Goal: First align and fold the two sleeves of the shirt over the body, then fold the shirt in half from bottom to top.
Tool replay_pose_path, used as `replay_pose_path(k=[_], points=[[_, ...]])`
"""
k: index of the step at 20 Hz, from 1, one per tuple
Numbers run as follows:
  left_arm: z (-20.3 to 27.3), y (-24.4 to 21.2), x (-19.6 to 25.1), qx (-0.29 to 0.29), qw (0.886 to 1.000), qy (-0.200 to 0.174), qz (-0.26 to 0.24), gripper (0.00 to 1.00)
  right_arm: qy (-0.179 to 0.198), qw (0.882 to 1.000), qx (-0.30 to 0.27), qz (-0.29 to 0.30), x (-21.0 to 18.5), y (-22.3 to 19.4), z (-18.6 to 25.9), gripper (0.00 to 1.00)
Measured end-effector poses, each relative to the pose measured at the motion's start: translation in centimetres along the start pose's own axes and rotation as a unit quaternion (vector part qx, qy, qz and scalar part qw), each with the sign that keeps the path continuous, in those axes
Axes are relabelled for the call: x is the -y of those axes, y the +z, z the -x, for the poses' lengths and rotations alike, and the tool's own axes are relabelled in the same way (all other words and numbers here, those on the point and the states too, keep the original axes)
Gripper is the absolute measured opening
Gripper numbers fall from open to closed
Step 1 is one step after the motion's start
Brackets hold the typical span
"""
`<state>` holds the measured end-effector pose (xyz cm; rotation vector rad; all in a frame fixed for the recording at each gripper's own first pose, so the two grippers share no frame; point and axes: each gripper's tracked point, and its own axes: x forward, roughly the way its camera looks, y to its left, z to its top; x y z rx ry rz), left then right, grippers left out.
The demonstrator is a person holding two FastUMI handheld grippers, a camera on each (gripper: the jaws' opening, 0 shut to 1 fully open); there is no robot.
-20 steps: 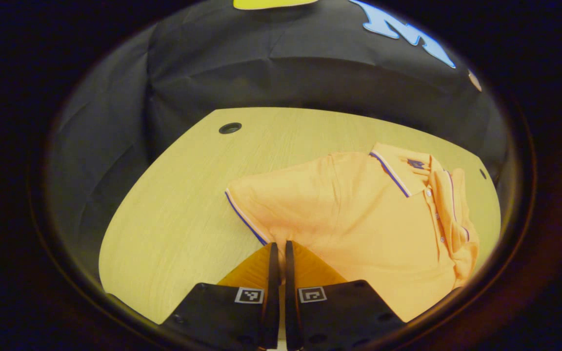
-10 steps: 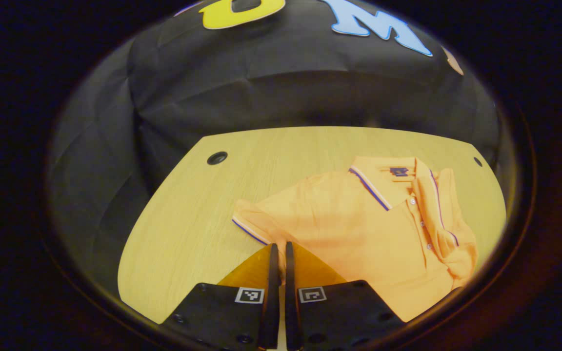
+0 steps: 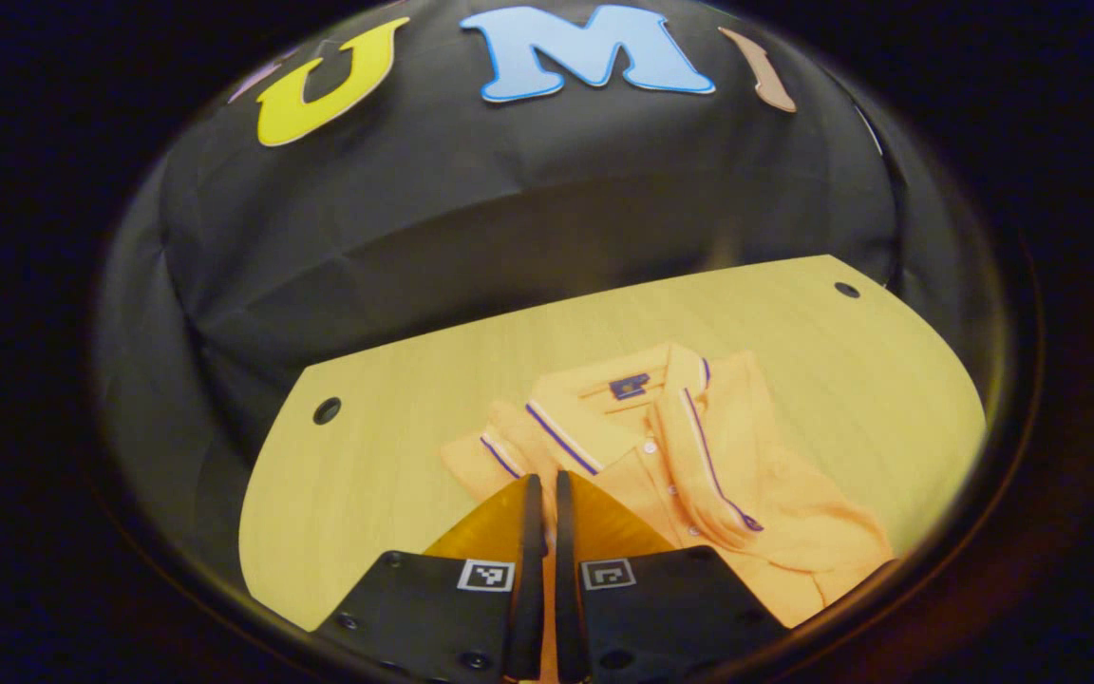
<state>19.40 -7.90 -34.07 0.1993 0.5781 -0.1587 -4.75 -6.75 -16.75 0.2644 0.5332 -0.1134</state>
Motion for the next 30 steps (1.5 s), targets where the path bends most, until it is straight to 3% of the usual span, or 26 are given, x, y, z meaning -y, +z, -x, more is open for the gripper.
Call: replay_pose_path(k=[7,11,13,15,16,17,18,19,20,22,25,26,30], points=[[-0.9,-1.5,6.3,-0.02,0.997,-0.045,-0.064,0.12,-0.032,0.999,-0.003,-0.028,3.2,-0.4,0.6,0.46],[-1.4,-2.3,7.6,-0.033,0.996,-0.062,-0.055,0.12,-0.039,0.998,-0.007,-0.039,3.9,-0.8,0.5,0.46],[-1.2,-2.5,8.1,-0.036,0.996,-0.077,-0.036,0.31,-0.039,0.998,-0.01,-0.04,4.0,-1.0,0.3,0.46],[-1.0,-2.4,7.6,-0.033,0.996,-0.077,-0.03,0.41,-0.037,0.998,-0.013,-0.039,3.9,-1.2,0.2,0.46],[-0.7,-2.4,7.6,-0.032,0.996,-0.078,-0.027,0.56,-0.035,0.999,-0.015,-0.038,3.9,-1.3,0.1,0.46],[-0.5,-2.3,7.4,-0.031,0.996,-0.078,-0.024,0.6,-0.032,0.999,-0.017,-0.036,3.8,-1.4,0.1,0.46],[-0.3,-2.3,7.0,-0.029,0.996,-0.078,-0.02,0.54,-0.029,0.999,-0.018,-0.034,3.5,-1.3,-0.2,0.46],[0.1,-2.2,6.7,-0.027,0.997,-0.077,-0.016,0.6,-0.025,0.999,-0.019,-0.031,3.2,-1.3,-0.4,0.46],[0.8,-2.1,6.5,-0.024,0.997,-0.079,-0.009,0.53,-0.022,0.999,-0.021,-0.029,2.9,-1.3,-0.7,0.46],[2.1,-2.0,6.3,-0.022,0.995,-0.094,0.005,0.64,-0.013,0.999,-0.025,-0.023,2.2,-1.6,-1.0,0.46],[4.4,-2.2,5.2,-0.017,0.994,-0.106,0.022,0.7,0.002,0.999,-0.039,-0.01,1.2,-2.6,-1.4,0.46],[5.3,-2.1,4.5,-0.013,0.994,-0.101,0.026,0.8,0.008,0.999,-0.044,-0.005,0.9,-3.0,-1.7,0.46],[8.8,-2.6,1.7,-0.008,0.995,-0.085,0.043,0.94,0.031,0.997,-0.07,0.012,-0.5,-4.6,-1.9,0.46]])
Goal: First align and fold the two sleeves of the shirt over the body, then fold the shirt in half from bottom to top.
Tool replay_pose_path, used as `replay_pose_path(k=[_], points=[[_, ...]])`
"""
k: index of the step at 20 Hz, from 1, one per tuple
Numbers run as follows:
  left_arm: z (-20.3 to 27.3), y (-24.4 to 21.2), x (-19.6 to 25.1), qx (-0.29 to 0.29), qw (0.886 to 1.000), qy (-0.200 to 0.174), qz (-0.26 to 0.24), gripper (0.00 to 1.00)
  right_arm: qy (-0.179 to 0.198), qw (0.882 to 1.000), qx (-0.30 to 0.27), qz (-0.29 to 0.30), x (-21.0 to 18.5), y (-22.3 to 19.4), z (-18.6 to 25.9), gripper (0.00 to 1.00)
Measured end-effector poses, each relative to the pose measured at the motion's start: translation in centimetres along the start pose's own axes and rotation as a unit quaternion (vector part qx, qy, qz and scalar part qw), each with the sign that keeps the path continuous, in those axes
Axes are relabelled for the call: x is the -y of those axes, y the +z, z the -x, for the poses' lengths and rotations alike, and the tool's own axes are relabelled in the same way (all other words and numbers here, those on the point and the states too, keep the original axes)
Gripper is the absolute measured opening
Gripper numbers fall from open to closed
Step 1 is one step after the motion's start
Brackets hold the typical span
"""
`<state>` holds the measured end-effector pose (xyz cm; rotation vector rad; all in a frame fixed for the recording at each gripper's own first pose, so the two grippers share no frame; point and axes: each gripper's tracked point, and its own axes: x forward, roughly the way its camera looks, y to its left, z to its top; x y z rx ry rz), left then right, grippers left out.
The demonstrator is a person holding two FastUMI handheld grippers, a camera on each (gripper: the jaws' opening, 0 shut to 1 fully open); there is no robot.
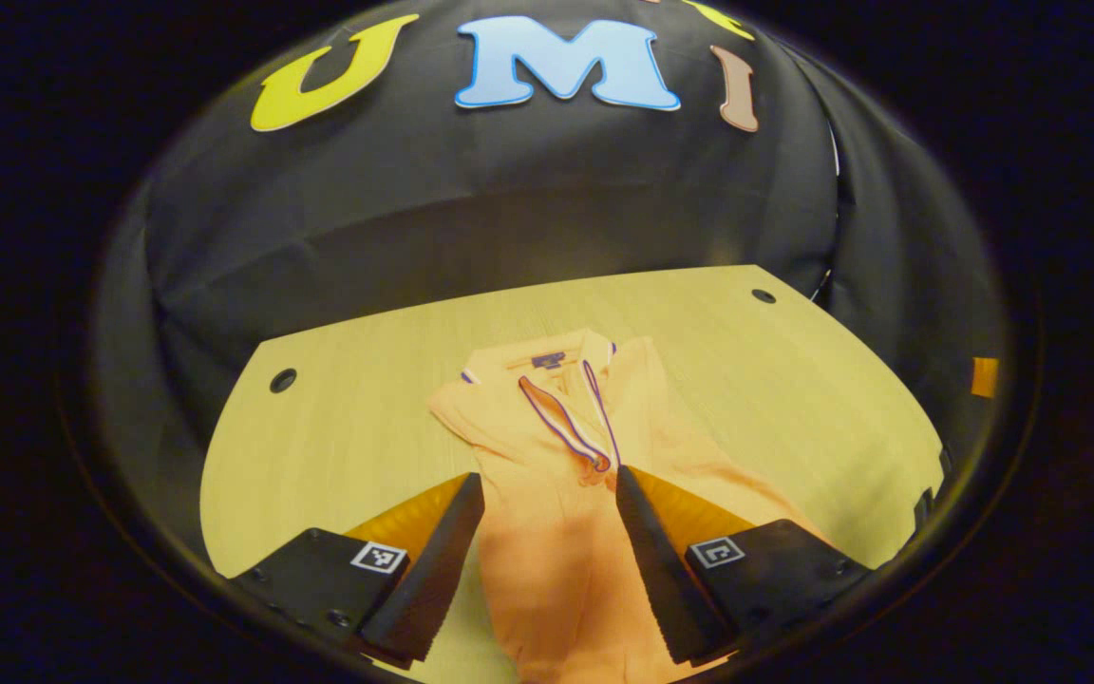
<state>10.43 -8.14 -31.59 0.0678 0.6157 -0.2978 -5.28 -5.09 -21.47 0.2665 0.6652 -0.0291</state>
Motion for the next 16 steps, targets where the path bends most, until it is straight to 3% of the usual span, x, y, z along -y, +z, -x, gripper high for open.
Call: replay_pose_path(k=[6,7,8,10,11,12,16], points=[[5.6,-3.5,-2.9,-0.017,0.999,0.034,0.025,0.94,0.044,0.997,-0.055,0.037,-1.8,-3.2,-0.8,0.57],[6.5,-4.5,-3.0,-0.023,0.999,0.034,0.029,0.94,0.048,0.995,-0.068,0.048,-1.9,-4.2,-1.4,0.71],[7.4,-5.5,-3.2,-0.032,0.998,0.035,0.032,0.95,0.053,0.994,-0.082,0.057,-1.9,-4.6,-1.5,0.72],[9.0,-7.7,-3.5,-0.048,0.997,0.039,0.039,0.96,0.065,0.989,-0.118,0.067,-2.2,-6.7,-1.8,0.74],[9.7,-8.7,-3.5,-0.057,0.997,0.043,0.043,0.95,0.067,0.986,-0.137,0.074,-2.2,-7.8,-1.9,0.83],[10.4,-9.9,-3.6,-0.067,0.996,0.046,0.047,0.95,0.07,0.982,-0.157,0.079,-2.2,-9.0,-2.2,0.85],[12.5,-14.6,-2.4,-0.114,0.991,0.033,0.063,0.95,0.069,0.963,-0.24,0.098,-1.7,-13.6,-2.3,0.85]])
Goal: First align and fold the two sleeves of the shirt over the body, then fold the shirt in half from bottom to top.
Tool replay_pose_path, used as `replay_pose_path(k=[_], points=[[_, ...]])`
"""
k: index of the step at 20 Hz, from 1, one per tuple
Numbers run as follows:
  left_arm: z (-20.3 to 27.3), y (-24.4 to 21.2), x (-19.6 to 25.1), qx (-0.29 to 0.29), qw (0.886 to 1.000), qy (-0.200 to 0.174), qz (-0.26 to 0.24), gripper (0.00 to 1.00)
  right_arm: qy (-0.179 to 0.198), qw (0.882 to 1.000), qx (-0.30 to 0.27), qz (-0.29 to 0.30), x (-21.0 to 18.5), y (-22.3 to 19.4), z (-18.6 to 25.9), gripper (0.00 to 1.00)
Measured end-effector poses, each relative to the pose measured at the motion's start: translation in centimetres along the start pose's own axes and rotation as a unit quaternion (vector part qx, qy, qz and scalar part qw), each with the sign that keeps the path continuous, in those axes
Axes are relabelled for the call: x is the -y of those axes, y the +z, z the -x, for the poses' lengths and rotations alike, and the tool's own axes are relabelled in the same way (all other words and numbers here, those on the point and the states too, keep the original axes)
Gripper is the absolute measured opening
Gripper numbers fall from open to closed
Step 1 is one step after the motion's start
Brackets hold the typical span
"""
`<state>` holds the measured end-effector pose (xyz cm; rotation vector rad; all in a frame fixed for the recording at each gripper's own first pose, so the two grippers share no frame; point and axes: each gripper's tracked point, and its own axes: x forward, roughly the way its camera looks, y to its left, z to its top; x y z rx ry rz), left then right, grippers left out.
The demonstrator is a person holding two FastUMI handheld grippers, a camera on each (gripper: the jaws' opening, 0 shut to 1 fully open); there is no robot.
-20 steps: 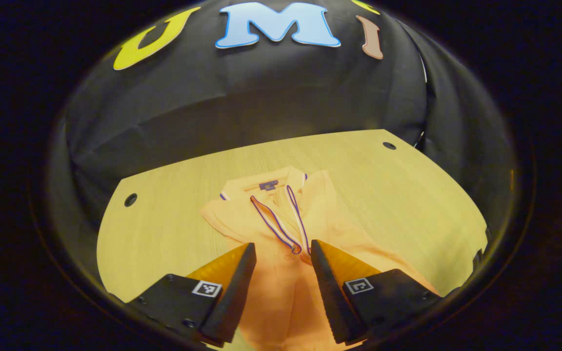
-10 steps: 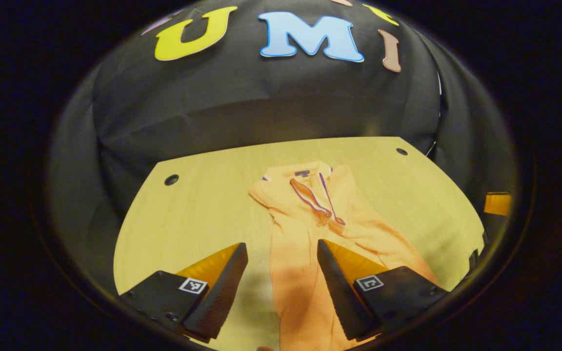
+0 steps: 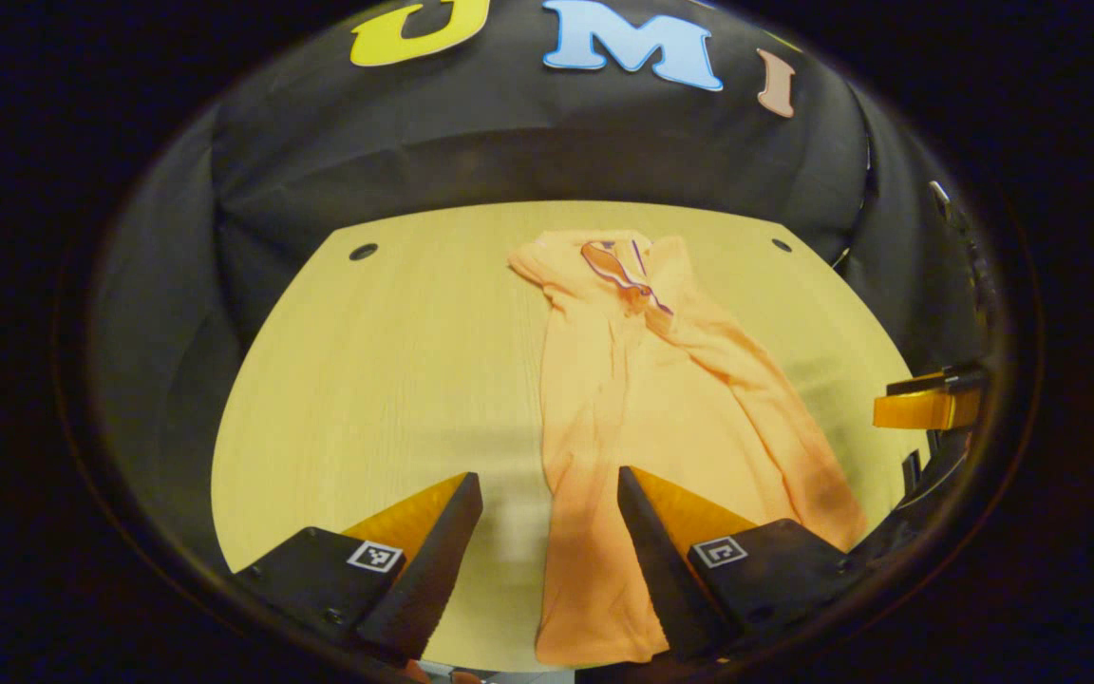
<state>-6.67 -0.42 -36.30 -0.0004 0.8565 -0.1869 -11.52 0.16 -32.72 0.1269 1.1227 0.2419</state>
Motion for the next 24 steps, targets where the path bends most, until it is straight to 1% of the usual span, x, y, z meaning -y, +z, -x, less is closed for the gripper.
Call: replay_pose_path(k=[5,8,11,13,17,21,24], points=[[0.8,-5.8,0.6,-0.052,0.999,0.0,-0.007,0.95,0.011,0.997,-0.081,0.003,-0.6,-5.4,-1.5,0.85],[1.1,-8.4,1.2,-0.084,0.996,-0.004,-0.004,0.95,0.019,0.994,-0.111,0.004,-1.0,-7.5,-1.9,0.85],[1.4,-11.1,1.5,-0.124,0.992,-0.005,-0.008,0.95,0.0,0.991,-0.135,0.023,-0.5,-9.1,-2.0,0.85],[1.7,-12.4,1.2,-0.147,0.989,0.002,-0.015,0.95,-0.014,0.987,-0.154,0.033,0.1,-10.4,-2.0,0.85],[1.4,-14.3,0.7,-0.184,0.983,0.014,-0.013,0.95,-0.026,0.978,-0.196,0.06,0.5,-13.1,-2.1,0.85],[1.2,-15.9,0.2,-0.214,0.976,0.027,-0.019,0.95,-0.039,0.973,-0.212,0.084,1.1,-13.9,-2.3,0.85],[1.1,-15.7,0.2,-0.223,0.974,0.03,-0.021,0.95,-0.05,0.969,-0.222,0.093,1.4,-14.2,-2.6,0.85]])
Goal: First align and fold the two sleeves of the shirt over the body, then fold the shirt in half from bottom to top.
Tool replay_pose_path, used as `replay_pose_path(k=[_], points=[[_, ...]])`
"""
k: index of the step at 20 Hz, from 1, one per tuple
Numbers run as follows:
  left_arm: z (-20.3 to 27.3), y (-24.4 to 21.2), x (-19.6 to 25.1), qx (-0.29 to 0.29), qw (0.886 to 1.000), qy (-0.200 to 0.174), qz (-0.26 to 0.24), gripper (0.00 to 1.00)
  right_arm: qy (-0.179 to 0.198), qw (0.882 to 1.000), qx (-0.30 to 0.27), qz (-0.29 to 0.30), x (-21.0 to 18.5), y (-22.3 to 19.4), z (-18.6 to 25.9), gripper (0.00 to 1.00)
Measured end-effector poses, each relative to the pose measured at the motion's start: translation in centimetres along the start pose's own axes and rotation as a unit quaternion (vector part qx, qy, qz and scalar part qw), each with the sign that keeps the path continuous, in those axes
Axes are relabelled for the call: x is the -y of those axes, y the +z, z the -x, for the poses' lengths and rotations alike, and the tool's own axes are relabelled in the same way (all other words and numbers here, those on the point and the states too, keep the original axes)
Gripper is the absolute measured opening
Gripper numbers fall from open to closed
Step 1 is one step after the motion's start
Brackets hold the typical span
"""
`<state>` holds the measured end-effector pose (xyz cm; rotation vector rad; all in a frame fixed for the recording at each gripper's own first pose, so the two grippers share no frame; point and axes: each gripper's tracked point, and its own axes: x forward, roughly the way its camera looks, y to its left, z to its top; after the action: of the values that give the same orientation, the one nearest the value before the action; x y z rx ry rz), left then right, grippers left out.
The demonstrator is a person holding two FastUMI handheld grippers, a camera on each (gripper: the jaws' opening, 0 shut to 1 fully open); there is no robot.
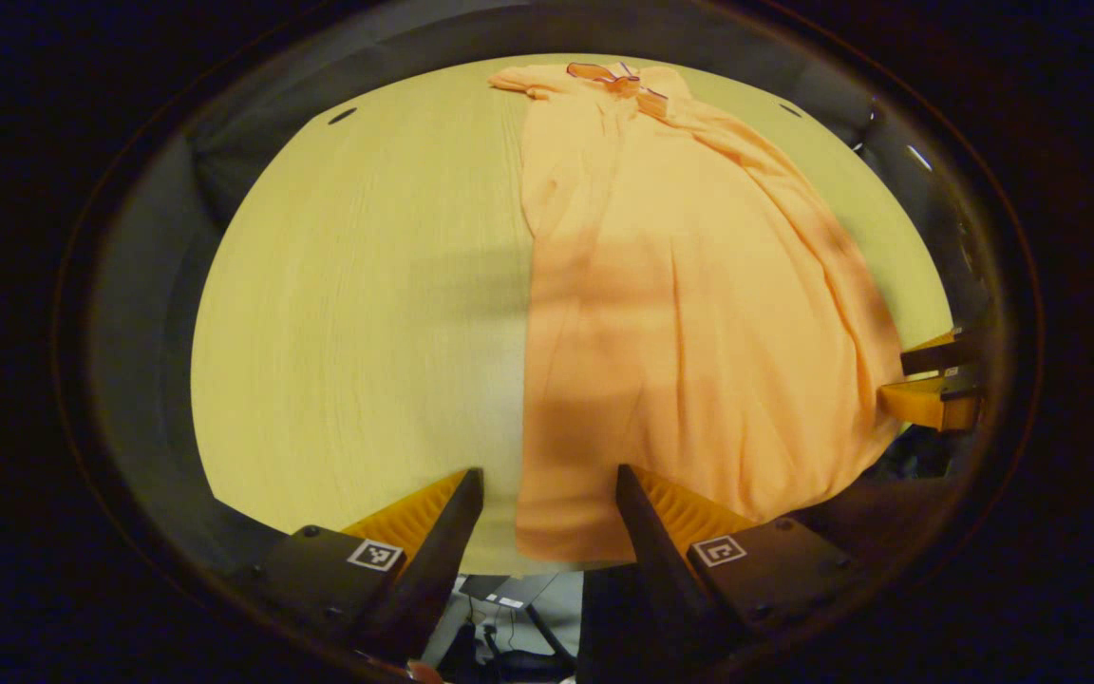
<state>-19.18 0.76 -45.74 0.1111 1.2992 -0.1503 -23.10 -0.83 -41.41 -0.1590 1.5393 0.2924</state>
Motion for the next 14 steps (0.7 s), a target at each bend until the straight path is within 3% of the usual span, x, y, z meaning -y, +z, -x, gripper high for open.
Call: replay_pose_path(k=[7,8,9,13,14], points=[[-0.46,0.01,-0.02,-0.056,0.997,-0.014,0.049,0.95,-0.021,0.999,-0.036,0.001,0.06,0.27,-0.4,0.86],[-0.44,-0.05,-0.03,-0.064,0.997,-0.014,0.045,0.95,-0.021,0.999,-0.042,0.001,0.11,0.23,-0.35,0.82],[-0.53,-0.04,0.08,-0.07,0.997,-0.013,0.04,0.95,-0.021,0.999,-0.046,-0.001,0.09,0.22,-0.36,0.87],[-0.81,0.47,0.34,-0.088,0.995,-0.01,0.046,0.96,-0.027,0.999,-0.046,-0.002,-0.11,0.25,-0.42,0.9],[-0.79,0.38,0.3,-0.089,0.995,-0.01,0.045,0.99,-0.027,0.999,-0.045,-0.001,-0.08,0.29,-0.39,0.87]])
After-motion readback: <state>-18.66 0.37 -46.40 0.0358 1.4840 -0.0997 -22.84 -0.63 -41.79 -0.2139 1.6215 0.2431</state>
